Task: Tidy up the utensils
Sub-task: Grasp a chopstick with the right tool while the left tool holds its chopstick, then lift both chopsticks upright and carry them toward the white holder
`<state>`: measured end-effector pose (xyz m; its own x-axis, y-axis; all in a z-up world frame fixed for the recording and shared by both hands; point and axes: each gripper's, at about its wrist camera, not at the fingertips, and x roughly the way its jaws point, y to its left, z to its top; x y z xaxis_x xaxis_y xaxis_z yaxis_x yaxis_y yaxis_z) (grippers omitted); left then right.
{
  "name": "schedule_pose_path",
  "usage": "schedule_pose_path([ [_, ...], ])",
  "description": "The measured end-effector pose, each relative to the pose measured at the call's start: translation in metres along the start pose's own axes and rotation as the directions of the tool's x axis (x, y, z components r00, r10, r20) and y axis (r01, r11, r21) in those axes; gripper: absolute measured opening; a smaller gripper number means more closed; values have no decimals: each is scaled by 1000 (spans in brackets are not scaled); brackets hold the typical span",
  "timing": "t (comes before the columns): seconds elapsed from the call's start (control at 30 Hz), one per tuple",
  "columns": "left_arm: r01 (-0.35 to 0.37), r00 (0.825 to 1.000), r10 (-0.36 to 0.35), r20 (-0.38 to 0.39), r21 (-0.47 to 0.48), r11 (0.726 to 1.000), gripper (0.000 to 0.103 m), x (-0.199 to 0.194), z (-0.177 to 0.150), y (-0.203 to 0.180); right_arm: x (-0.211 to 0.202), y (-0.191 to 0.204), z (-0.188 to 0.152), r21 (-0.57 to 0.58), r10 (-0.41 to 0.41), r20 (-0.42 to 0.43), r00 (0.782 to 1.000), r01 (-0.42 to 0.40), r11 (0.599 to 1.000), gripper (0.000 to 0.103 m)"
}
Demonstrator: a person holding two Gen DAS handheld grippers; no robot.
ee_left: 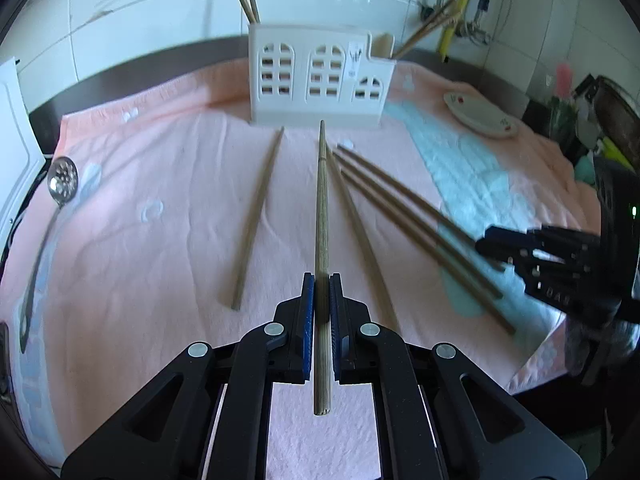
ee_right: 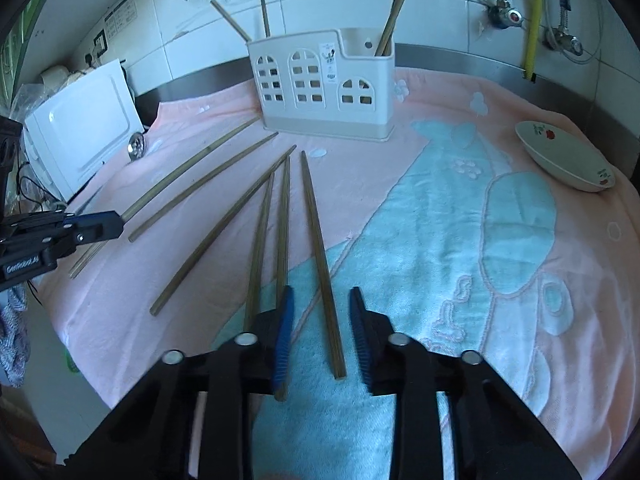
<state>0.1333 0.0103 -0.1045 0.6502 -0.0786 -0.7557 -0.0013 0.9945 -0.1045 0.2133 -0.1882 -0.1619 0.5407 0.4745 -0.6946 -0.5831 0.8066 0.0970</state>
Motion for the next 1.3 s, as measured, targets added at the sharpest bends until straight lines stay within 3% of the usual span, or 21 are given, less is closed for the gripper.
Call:
schedule_pose_path([
  [0.1, 10, 1000, -11, -29, -10, 1000, 6, 9, -8, 3, 4, 2, 0, -16, -9, -10, 1000, 9, 1000, 15],
  [0.37, 24, 997, -27, -79, -36, 999, 7, 26, -22, 9, 12, 5, -2, -56, -56, -17, 998, 55, 997, 12],
  [0.8, 13, 997, -14, -79, -17, 1000, 6, 24, -24, 7, 2, 5, 0, -43, -56, 21, 998, 57, 997, 7],
  [1.3, 36, 995, -40, 96, 42, 998, 6, -44, 21, 6, -84, 25, 69, -95, -39, 236, 971, 63, 993, 7],
])
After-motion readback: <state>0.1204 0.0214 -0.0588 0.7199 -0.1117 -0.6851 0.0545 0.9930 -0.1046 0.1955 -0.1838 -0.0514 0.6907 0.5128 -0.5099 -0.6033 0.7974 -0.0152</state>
